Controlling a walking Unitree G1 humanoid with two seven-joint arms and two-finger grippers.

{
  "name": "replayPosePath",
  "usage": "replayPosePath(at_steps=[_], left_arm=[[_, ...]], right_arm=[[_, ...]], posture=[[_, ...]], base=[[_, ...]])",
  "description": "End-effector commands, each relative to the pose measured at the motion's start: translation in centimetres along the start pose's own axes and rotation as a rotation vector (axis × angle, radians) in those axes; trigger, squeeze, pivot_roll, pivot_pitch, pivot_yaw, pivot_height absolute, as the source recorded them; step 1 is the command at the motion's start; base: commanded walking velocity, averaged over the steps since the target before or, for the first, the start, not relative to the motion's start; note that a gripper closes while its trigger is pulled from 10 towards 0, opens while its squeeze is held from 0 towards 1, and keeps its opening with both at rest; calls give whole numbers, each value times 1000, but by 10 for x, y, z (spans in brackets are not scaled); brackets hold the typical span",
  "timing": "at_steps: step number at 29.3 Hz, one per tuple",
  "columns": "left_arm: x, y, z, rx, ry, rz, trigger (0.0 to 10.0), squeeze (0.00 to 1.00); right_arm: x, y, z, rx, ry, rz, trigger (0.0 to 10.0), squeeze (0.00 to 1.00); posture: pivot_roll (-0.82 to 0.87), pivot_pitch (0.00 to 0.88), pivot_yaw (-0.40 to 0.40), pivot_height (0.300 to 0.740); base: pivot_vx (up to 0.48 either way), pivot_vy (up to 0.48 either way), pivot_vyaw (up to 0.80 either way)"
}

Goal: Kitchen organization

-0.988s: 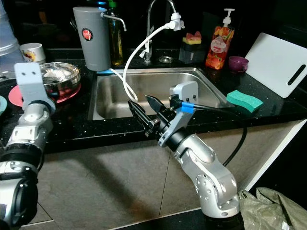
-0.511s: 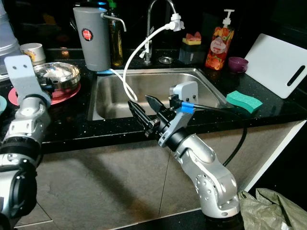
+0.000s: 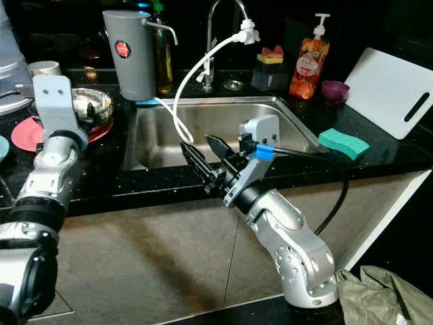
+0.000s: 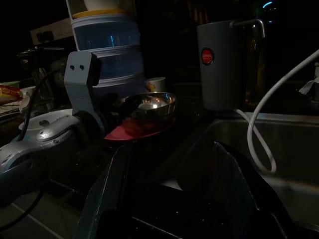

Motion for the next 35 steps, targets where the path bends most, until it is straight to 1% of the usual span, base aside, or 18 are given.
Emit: replayPosePath(at_steps=[1, 5, 6, 9, 11, 12, 16, 17, 18, 19, 21, 25, 26, 28, 29, 30, 31, 35], left_arm=[[1, -9, -2, 47, 25, -2, 10000, 0], [2, -12, -3, 60, 38, -15, 10000, 0], [1, -16, -4, 78, 34, -20, 10000, 0], [-11, -26, -11, 111, -28, 3, 10000, 0], [-14, -28, -12, 116, -42, 6, 10000, 0], [-21, -37, -17, 147, -82, 15, 10000, 0], [-23, -43, -20, 173, -89, 20, 10000, 0], [-20, -44, -20, 178, -76, 24, 10000, 0], [-11, -46, -19, 190, -23, 26, 10000, 0], [-11, -46, -19, 190, -23, 26, 10000, 0], [-2, -45, -17, 194, 23, 27, 10000, 0], [20, -40, -13, 180, 115, 32, 10000, 0], [20, -40, -13, 180, 115, 32, 10000, 0], [28, -37, -12, 167, 147, 39, 10000, 0], [28, -37, -12, 167, 147, 39, 10000, 0], [35, -33, -10, 150, 176, 49, 10000, 0], [38, -32, -10, 143, 184, 52, 10000, 0], [41, -28, -8, 125, 193, 50, 10000, 0]], right_arm=[[3, 2, -1, -10, 12, 2, 10000, 0], [4, 2, -1, -11, 10, 2, 10000, 0], [3, 1, -1, -11, 8, 2, 10000, 0], [3, 1, -2, -10, 6, 3, 10000, 0], [3, 1, -2, -10, 5, 4, 10000, 0], [3, 1, -1, -12, 7, 4, 10000, 0], [3, 2, -1, -13, 9, 5, 10000, 0], [3, 2, -1, -13, 9, 5, 10000, 0], [3, 1, 0, -13, 9, 6, 10000, 0], [3, 1, 0, -13, 9, 6, 10000, 0], [2, 1, 0, -13, 9, 6, 10000, 0], [2, 1, -1, -14, 6, 6, 10000, 0], [2, 1, -1, -14, 6, 6, 10000, 0], [2, 1, -1, -14, 5, 6, 10000, 0], [2, 1, -1, -14, 5, 6, 10000, 0], [2, 1, -1, -14, 5, 7, 10000, 0], [2, 1, -1, -14, 5, 7, 10000, 0], [2, 0, -1, -13, 6, 7, 10000, 0]], posture=[[-28, 124, -55, 740], [-29, 125, -54, 740], [-29, 125, -53, 740], [-25, 125, -53, 740], [-25, 125, -53, 740], [-25, 125, -53, 740], [-25, 125, -53, 740], [-19, 123, -55, 740], [-19, 123, -55, 740], [-19, 123, -55, 740], [-19, 123, -55, 740], [-19, 123, -52, 740], [-19, 123, -52, 740], [-19, 123, -53, 740], [-19, 123, -53, 740], [-19, 123, -53, 740], [-19, 123, -53, 740], [-22, 123, -56, 740]], base=[[0, 0, 0], [0, 0, 0], [0, 0, 0], [0, 0, 0], [0, 0, 0], [0, 0, 0], [0, 0, 0], [0, 0, 0], [0, 0, 0], [0, 0, 0], [0, 0, 0], [0, 0, 0], [0, 0, 0], [0, 0, 0], [0, 0, 0], [0, 0, 0], [0, 0, 0], [0, 0, 0]])
Point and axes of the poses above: a point about 5 cm out from each wrist's last joint towards the gripper, its own z axis pointing out of the wrist towards the gripper, its own y axis along the axis of the wrist's last joint, x = y × z, the point moved 3 cm from there along z, pointing out of the wrist towards the gripper, and after that the axes turned 12 degrees about z, right-handed, at the moved point
